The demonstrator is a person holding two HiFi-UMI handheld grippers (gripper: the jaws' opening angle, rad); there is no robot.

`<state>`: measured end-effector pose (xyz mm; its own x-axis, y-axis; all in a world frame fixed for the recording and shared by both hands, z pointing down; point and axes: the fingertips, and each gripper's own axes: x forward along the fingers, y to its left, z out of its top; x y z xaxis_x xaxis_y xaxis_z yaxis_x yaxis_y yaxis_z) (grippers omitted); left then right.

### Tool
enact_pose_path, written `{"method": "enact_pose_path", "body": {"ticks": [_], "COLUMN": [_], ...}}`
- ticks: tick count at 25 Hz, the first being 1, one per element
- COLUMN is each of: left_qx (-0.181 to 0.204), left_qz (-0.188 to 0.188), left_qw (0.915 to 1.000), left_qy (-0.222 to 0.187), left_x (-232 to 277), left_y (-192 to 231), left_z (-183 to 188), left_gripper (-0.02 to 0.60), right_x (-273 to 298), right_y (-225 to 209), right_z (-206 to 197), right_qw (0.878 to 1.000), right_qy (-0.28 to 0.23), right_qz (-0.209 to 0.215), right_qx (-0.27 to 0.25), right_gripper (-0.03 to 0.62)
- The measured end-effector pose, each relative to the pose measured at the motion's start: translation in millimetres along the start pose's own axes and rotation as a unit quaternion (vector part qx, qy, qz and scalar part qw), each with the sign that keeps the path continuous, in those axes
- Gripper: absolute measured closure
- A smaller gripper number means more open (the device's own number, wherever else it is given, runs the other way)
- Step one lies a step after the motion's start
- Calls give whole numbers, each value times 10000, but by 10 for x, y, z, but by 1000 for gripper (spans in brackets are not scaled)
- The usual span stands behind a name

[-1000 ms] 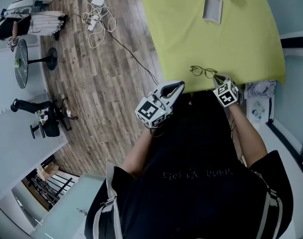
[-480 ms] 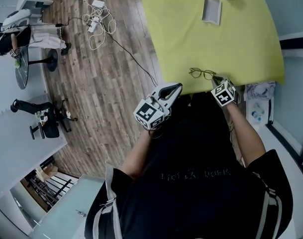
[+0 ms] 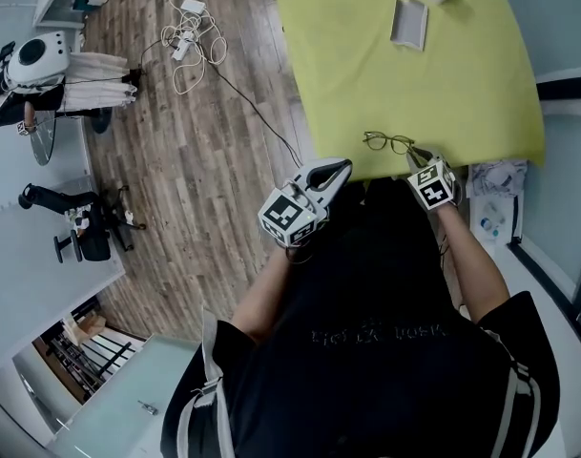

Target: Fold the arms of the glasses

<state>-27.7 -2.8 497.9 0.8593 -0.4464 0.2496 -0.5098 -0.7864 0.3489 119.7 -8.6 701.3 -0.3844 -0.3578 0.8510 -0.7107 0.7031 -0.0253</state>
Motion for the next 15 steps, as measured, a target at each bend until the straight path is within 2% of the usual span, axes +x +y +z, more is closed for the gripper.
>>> {"method": "enact_pose_path", "body": {"ticks": [3,11,15], "left_qx": [3,50,83], "left_qz": [4,-46,-66], "left_qw": [10000,9999,9999], "left_qy": [-39,-106,-112], "left_x": [-18,59,89], "left_y": [19,39,18], "left_z": [39,55,80], "left_gripper": [563,563,563], "right_x": [-191,-372,-530], "right_y": [-21,-2,-36], "right_z": [131,218,382], "right_qw": [9996,9973,9933], "right_qy": [-225,-650,-1103], "right_qz": [-141,-109,-126], "right_qx": [99,335,324], "right_gripper": [548,549,549]}}
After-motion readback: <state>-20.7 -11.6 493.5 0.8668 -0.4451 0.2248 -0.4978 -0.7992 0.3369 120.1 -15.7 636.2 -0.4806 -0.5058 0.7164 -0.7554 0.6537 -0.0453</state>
